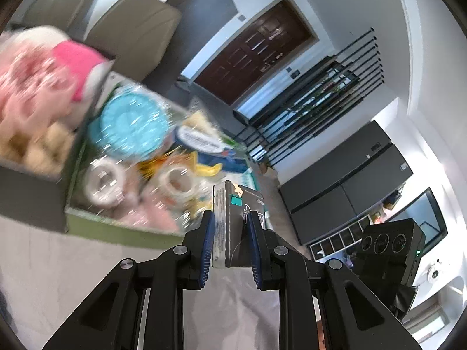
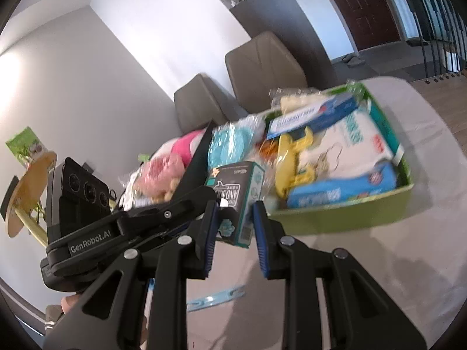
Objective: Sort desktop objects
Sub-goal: 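Carry the dark card box in the left gripper over the green box, then lower the dark card box into the green box and open the left gripper, then move the open left gripper back to the loose items on the table, then close the left gripper on the small green-and-white box and lift it, then carry the small green-and-white box in the left gripper over the green box, then lower the small box into the green box and open the left gripper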
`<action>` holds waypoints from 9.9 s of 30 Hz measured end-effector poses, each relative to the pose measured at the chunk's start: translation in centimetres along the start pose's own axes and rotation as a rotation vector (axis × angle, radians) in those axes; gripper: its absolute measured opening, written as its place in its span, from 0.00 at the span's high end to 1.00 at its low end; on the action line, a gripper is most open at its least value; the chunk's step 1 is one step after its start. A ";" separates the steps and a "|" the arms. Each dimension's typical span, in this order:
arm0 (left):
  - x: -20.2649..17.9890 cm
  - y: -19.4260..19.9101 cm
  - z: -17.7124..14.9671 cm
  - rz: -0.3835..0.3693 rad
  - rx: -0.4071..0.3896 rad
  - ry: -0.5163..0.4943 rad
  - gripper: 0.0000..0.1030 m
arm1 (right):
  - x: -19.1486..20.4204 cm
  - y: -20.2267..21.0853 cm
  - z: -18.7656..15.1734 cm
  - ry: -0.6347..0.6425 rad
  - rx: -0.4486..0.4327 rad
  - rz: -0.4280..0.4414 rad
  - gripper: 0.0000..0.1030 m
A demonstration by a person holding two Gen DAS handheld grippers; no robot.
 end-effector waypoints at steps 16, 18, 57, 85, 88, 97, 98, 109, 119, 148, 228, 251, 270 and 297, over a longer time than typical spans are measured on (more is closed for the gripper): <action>-2.4 -7.7 2.2 -0.090 0.041 0.001 0.79 | -6.6 0.8 5.5 -0.030 -0.057 -0.068 0.75; -2.2 -8.5 2.1 -0.081 0.056 -0.005 0.79 | -7.7 0.6 5.3 -0.053 -0.057 -0.078 0.75; -0.2 -7.7 2.7 -0.009 0.022 -0.002 0.79 | -10.3 -1.5 4.4 -0.145 -0.083 -0.045 0.50; -0.8 -0.3 6.3 0.013 -0.202 -0.053 0.12 | -6.1 0.7 6.5 -0.083 -0.207 0.083 0.00; -0.3 1.3 6.9 0.014 -0.239 -0.049 0.10 | -5.0 1.0 6.8 -0.066 -0.217 0.112 0.00; 0.7 6.4 7.3 0.094 -0.343 -0.101 0.04 | -1.6 0.2 6.9 -0.034 -0.212 0.151 0.00; 0.8 6.9 7.3 0.096 -0.347 -0.103 0.04 | -1.1 0.0 6.9 -0.025 -0.209 0.156 0.00; 2.2 11.5 6.4 0.154 -0.373 -0.133 0.01 | 3.6 -0.3 6.3 0.062 -0.177 0.211 0.00; 4.3 17.4 5.3 0.216 -0.415 -0.163 0.01 | 8.1 -1.9 5.0 0.149 -0.121 0.260 0.00; 25.8 22.9 -1.4 0.295 -0.341 0.276 0.47 | 18.9 -14.3 -7.3 0.307 0.271 0.386 0.16; 10.5 17.4 2.0 0.243 -0.301 0.043 0.82 | 17.1 -9.5 -1.7 0.322 0.138 0.306 0.65; -4.5 3.1 3.4 0.156 -0.176 -0.184 0.82 | 3.4 0.9 6.3 0.160 -0.109 0.122 0.65; -10.4 -7.2 1.5 0.042 -0.065 -0.285 0.82 | -8.1 6.8 7.7 0.019 -0.211 -0.061 0.65; -5.6 -8.0 3.0 0.054 0.036 -0.233 0.82 | -7.5 2.4 6.5 0.024 -0.061 -0.149 0.65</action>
Point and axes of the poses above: each gripper's, at about its wrist camera, not at the fingertips, and y roughly against the way its jaws point, x to its left, z to its top, the point moved 8 cm from there along -y, roughly the way its jaws point, and after that the axes turned 9 degrees about y, right-handed, at the moved point
